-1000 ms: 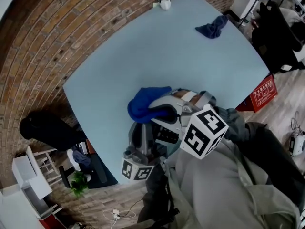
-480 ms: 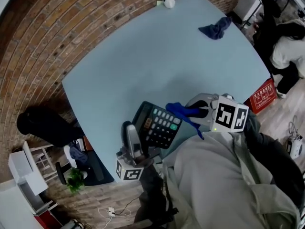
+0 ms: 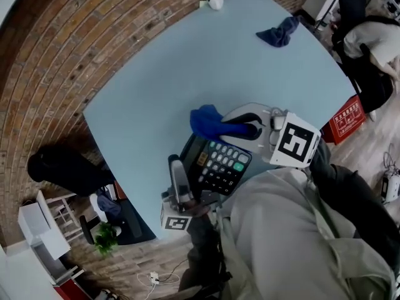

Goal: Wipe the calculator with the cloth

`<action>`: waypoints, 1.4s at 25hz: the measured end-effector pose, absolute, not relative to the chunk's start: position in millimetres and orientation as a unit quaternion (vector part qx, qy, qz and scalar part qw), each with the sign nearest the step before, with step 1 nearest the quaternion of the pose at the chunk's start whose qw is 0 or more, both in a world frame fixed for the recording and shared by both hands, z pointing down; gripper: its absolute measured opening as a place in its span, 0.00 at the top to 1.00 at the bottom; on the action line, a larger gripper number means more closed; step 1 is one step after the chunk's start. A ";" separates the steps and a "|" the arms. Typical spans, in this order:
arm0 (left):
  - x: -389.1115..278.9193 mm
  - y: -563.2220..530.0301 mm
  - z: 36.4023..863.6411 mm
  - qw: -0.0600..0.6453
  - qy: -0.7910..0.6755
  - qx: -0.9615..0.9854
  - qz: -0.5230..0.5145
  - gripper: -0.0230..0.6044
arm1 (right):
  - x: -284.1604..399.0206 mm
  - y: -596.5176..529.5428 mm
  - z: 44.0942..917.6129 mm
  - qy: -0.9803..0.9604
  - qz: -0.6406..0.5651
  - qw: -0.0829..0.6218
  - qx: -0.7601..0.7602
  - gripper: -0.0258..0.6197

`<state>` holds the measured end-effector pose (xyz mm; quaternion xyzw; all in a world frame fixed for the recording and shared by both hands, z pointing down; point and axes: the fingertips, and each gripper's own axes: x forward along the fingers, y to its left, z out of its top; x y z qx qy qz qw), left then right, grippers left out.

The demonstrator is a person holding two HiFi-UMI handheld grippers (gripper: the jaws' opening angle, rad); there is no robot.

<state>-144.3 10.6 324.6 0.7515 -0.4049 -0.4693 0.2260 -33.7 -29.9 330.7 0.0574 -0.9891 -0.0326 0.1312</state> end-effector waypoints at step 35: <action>-213.2 19.4 339.7 0.229 -0.501 0.578 -0.602 0.90 | -48.0 92.3 367.1 -0.966 -0.123 0.220 -0.051 0.86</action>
